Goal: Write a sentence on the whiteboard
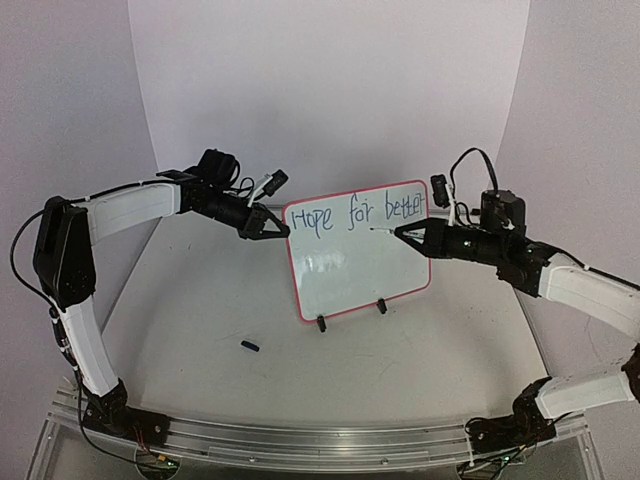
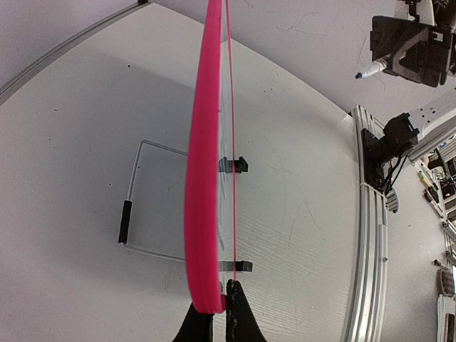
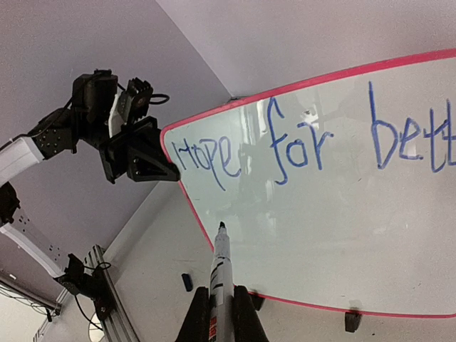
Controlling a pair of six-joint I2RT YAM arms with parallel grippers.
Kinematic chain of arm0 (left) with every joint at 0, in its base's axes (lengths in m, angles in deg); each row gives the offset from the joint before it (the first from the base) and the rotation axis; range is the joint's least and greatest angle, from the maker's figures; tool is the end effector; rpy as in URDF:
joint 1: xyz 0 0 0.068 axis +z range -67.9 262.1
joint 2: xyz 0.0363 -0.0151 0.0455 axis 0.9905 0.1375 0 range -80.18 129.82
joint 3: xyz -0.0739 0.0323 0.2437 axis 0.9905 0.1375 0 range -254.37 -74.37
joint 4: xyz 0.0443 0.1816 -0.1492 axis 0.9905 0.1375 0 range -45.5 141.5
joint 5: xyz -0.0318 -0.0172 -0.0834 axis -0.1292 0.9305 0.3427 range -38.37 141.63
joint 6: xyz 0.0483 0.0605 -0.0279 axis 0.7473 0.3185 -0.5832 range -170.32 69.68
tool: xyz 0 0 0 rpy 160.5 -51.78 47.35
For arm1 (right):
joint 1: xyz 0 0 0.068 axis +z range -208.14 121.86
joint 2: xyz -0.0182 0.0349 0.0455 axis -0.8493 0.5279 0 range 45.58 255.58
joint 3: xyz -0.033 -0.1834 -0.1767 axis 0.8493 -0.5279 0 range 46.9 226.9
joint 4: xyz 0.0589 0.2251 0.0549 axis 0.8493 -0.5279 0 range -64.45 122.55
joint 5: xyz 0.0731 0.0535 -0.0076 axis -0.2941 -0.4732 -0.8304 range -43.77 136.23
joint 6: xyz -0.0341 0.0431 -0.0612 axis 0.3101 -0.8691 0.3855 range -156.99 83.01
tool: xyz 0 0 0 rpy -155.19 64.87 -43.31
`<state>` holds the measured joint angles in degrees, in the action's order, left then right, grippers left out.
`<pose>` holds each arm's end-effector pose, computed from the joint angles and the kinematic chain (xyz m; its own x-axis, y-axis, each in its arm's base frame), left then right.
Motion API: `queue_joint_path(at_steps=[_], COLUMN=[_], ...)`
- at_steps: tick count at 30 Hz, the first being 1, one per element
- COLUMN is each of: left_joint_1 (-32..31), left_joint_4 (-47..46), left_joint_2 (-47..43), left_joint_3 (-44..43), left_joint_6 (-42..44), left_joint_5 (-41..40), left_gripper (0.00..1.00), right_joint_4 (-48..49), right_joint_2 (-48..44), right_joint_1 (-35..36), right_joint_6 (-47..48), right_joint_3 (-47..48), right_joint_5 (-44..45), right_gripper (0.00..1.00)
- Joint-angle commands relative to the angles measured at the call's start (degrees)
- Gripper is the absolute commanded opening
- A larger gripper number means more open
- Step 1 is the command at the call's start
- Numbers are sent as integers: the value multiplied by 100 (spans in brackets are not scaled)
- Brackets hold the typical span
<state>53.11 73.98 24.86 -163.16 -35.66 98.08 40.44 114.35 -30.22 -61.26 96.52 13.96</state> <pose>0.3241 -0.2388 0.2598 -0.4094 0.4261 -0.8068 0.9097 0.2580 -0.3254 0.2391 0.1700 0.3021 -0.5101 0.1230 -0.8513 -0.7119 0.4951 0.4981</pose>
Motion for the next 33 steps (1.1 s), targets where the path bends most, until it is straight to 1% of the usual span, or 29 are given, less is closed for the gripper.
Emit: queue_joint_path(at_steps=[1,3,7,14,17,25,33], left_joint_1=[-247,-250,-248,-256,-255,-263,-265], left_joint_4=[750,756,753,753,761,772,770], left_joint_2=[180,175,184,197,206,202,193], left_joint_3=[176,178,178,187,171,178,184], left_joint_6=[385,394,396,397,390,401,404], left_joint_5=[-407,-412,-403,-402,-393,-418,-416], left_gripper=[0,0,0,0,0,0,0], right_joint_4=[688,909,1066,1415,1422,1702,1842], right_joint_2=[186,387,971,1759,2081,2559,2752], right_joint_1=[494,680,1073,1346,1465,1532,1532], right_joint_6=[-244,-300,-213,-197,-185,-326,-399], right_joint_3=[-370,-398,-165,233,419,590,681], right_joint_5=[302,314,326,269,434,897,1323], right_gripper=[0,0,0,0,0,0,0])
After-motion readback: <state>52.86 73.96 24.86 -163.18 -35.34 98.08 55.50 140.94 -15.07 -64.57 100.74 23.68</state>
